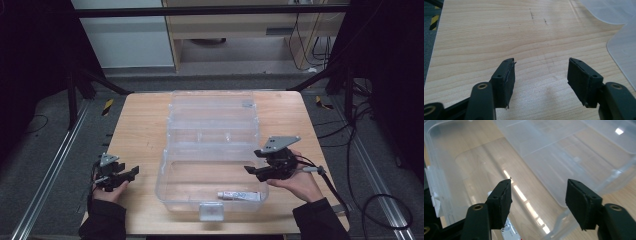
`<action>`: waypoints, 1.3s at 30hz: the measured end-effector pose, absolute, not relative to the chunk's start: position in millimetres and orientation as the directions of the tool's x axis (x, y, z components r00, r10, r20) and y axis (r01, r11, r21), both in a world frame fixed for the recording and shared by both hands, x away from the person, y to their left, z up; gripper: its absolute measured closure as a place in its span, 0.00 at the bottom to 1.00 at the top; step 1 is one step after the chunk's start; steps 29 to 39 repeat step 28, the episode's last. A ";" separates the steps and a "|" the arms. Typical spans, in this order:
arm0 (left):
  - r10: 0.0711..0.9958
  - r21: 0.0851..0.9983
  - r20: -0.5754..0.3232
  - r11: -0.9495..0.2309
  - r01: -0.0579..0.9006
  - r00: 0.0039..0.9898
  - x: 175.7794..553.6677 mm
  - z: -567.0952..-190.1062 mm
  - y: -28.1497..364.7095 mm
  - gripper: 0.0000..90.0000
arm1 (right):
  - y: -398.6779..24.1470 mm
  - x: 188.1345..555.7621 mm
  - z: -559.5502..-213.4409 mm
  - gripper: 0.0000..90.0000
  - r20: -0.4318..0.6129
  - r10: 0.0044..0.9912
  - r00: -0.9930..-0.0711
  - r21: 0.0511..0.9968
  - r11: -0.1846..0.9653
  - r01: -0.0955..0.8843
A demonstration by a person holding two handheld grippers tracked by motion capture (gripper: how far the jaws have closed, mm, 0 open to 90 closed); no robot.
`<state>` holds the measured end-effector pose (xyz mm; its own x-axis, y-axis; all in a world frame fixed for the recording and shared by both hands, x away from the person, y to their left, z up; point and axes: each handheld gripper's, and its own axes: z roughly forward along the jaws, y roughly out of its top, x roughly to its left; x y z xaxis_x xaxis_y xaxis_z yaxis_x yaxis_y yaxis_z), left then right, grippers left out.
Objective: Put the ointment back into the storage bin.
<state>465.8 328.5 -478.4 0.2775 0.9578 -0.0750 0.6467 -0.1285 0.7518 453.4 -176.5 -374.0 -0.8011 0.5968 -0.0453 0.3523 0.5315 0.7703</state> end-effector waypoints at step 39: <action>0.959 0.751 -0.061 -0.139 0.645 0.278 467.2 -480.3 327.0 0.40 | -279.5 459.3 -442.9 0.20 0.064 0.921 -0.384 0.839 0.158 0.520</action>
